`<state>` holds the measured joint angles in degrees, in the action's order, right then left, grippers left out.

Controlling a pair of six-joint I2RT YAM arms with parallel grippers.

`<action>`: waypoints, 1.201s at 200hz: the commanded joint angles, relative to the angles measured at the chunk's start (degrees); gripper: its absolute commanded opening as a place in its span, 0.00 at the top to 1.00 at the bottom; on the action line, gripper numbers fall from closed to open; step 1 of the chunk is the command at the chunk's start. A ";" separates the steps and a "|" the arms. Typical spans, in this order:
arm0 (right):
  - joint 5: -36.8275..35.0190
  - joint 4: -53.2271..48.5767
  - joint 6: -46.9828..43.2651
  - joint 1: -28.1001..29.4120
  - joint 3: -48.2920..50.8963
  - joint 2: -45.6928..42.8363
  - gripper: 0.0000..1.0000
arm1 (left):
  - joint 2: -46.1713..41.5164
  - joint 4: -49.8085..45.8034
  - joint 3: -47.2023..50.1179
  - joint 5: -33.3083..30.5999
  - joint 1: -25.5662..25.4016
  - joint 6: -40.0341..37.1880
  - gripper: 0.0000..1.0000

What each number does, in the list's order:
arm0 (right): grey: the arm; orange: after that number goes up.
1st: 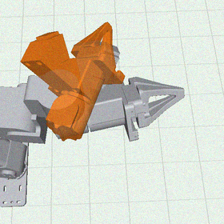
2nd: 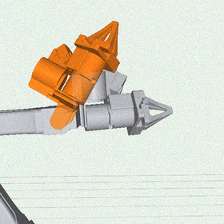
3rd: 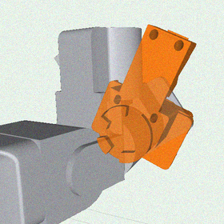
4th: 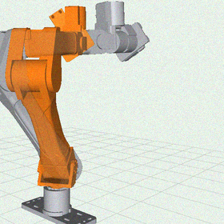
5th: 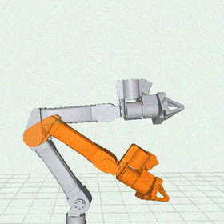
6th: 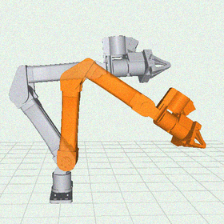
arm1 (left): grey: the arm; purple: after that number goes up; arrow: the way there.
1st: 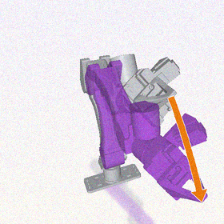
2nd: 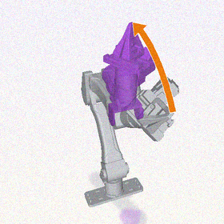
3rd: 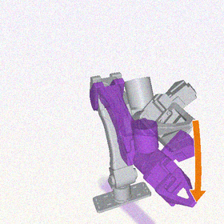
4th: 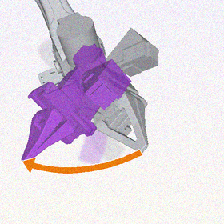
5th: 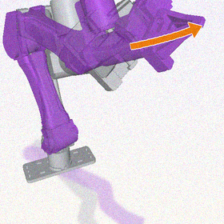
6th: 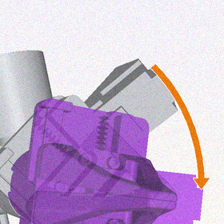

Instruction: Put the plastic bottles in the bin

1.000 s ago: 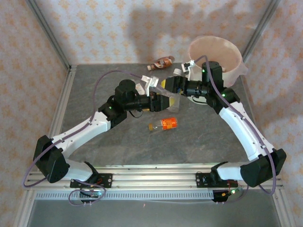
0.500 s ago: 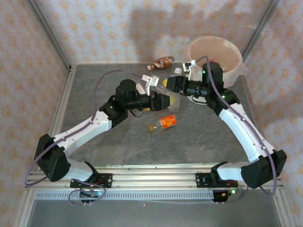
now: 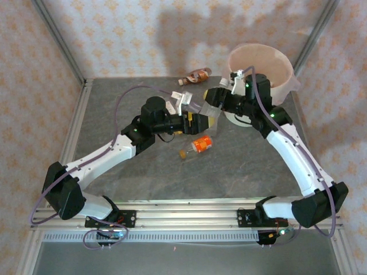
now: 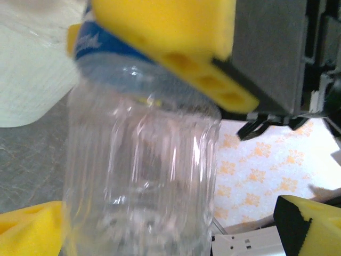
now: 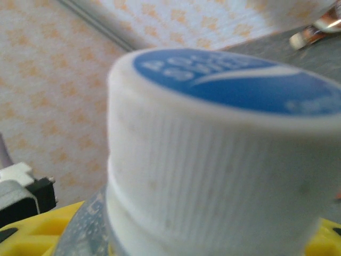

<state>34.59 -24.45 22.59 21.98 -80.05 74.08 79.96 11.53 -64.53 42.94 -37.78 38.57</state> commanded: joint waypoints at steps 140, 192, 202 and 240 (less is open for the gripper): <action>-27.67 25.09 22.70 -18.31 -12.25 13.30 0.57 | -14.05 -17.34 15.39 -49.50 0.79 9.37 0.00; -43.13 27.24 38.97 -18.76 -16.45 23.25 0.50 | -17.42 -16.32 19.16 -51.53 0.85 10.74 0.00; -44.31 26.55 40.49 -18.81 -18.04 25.31 0.49 | -18.26 -16.36 19.82 -51.87 0.85 10.69 0.00; -50.65 21.96 48.70 -18.81 -22.86 31.53 0.49 | -21.44 -16.80 22.39 -54.51 1.04 11.19 0.00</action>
<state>-8.56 -1.41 63.94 3.42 -98.35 102.98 60.62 -4.14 -43.83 -7.38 -37.10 48.60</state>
